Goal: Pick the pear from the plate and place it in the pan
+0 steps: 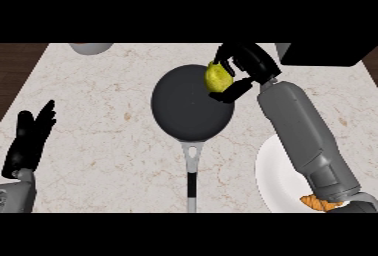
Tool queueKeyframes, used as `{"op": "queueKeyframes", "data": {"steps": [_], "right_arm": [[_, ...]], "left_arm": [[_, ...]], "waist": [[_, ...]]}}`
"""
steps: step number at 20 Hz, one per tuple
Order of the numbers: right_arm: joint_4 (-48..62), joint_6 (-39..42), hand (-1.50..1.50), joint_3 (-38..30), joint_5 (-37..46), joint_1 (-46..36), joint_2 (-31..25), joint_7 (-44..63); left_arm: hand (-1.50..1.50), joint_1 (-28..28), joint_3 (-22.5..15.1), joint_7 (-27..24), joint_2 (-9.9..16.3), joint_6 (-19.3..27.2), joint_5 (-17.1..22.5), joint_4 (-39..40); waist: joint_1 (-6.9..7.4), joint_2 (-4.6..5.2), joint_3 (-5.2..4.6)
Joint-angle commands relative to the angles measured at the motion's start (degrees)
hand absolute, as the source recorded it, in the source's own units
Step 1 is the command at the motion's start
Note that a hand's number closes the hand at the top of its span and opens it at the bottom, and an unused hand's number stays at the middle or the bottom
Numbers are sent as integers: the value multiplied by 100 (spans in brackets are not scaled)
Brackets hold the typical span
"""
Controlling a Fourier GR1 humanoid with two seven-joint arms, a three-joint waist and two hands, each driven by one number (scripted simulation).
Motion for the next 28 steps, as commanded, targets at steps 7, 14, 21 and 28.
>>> {"op": "queueKeyframes", "data": {"steps": [7, 14, 21, 28], "right_arm": [[2204, -1209, 150, 124, 73, -733, 775, -174], [2828, -1043, 150, 203, -677, -875, 785, -477], [3163, -820, -150, 210, -1233, -929, 787, -410], [3109, -821, -150, 91, -1777, -875, 787, -922]], "left_arm": [[0, -142, -101, -360, -91, -2, -136, 258], [0, -471, -307, 99, -202, -54, -168, 24], [0, -601, -445, -246, -272, -157, -215, 259], [0, -1018, -472, 5, -334, -73, -284, 425]], "waist": [[221, 89, 1], [505, 144, 10], [901, 235, 9], [856, 247, 18]]}}
